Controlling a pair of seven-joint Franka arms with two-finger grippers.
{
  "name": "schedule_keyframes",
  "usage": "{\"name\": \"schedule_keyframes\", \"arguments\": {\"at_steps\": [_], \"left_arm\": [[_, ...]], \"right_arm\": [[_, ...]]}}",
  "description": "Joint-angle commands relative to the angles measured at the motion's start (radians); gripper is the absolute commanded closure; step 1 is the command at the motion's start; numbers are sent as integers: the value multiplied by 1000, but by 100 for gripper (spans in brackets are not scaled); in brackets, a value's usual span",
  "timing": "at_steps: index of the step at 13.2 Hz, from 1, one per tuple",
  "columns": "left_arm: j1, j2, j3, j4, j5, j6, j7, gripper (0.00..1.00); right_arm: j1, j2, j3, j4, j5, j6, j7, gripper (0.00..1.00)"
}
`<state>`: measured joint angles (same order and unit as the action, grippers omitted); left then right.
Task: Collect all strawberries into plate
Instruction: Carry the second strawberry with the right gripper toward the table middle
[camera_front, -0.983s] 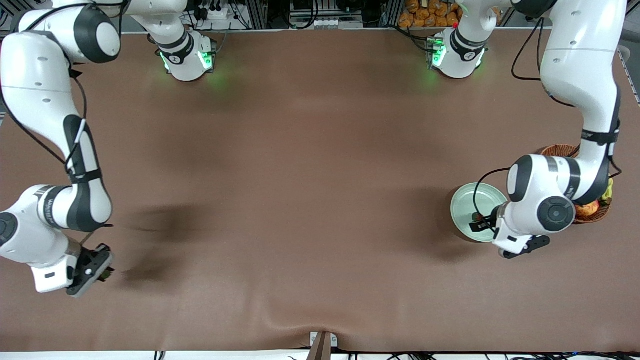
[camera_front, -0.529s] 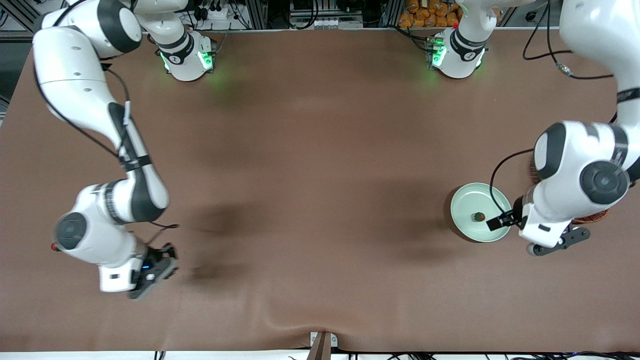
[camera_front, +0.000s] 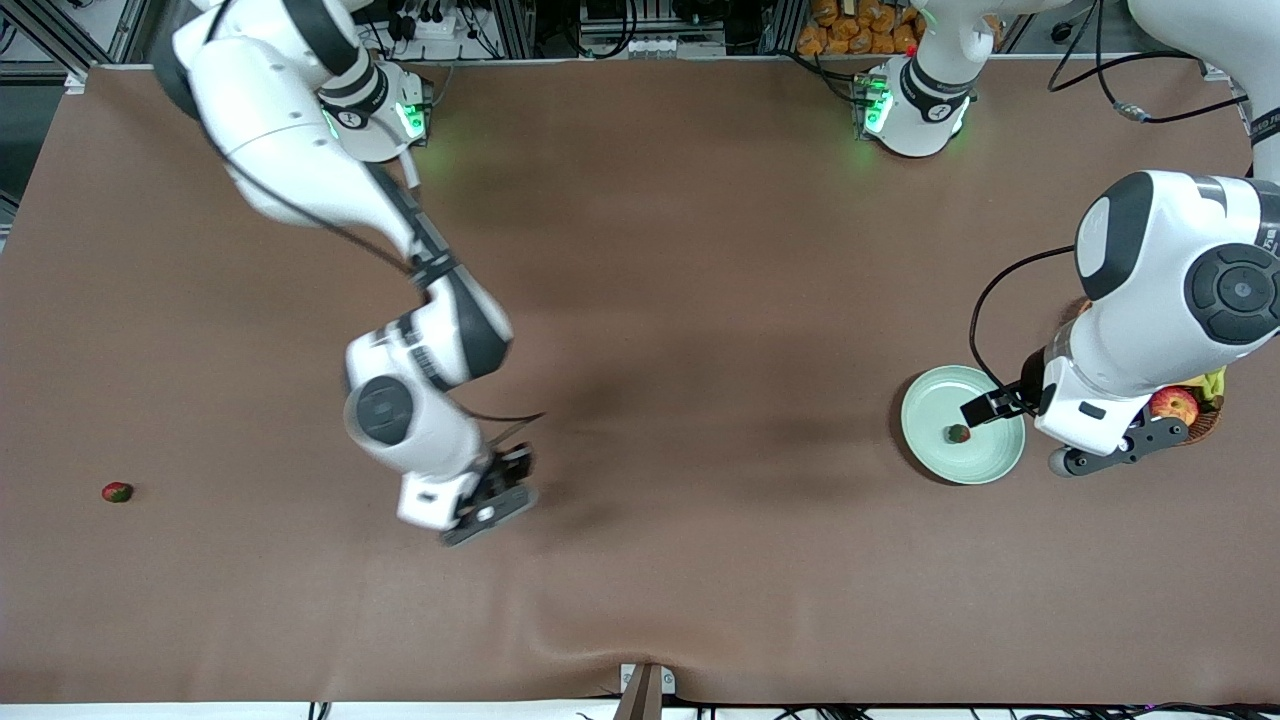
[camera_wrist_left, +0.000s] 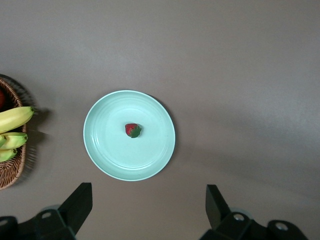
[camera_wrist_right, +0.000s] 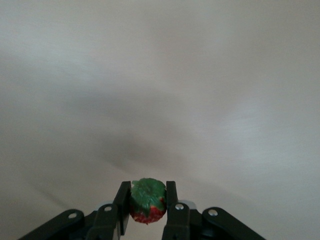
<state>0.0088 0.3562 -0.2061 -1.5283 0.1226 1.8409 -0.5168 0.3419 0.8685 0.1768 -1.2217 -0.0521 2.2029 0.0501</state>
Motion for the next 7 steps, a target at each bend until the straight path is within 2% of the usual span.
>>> {"name": "schedule_keyframes", "arguments": {"at_steps": [1, 5, 7], "left_arm": [[-1, -14, -18, -4, -6, -20, 14, 0], [0, -14, -19, -1, -6, -20, 47, 0], [0, -16, -19, -1, -6, -23, 61, 0]], "right_arm": [[119, -5, -10, -15, 9, -5, 262, 100], [258, 46, -11, -16, 1, 9, 578, 100], [273, 70, -10, -16, 6, 40, 602, 100]]}}
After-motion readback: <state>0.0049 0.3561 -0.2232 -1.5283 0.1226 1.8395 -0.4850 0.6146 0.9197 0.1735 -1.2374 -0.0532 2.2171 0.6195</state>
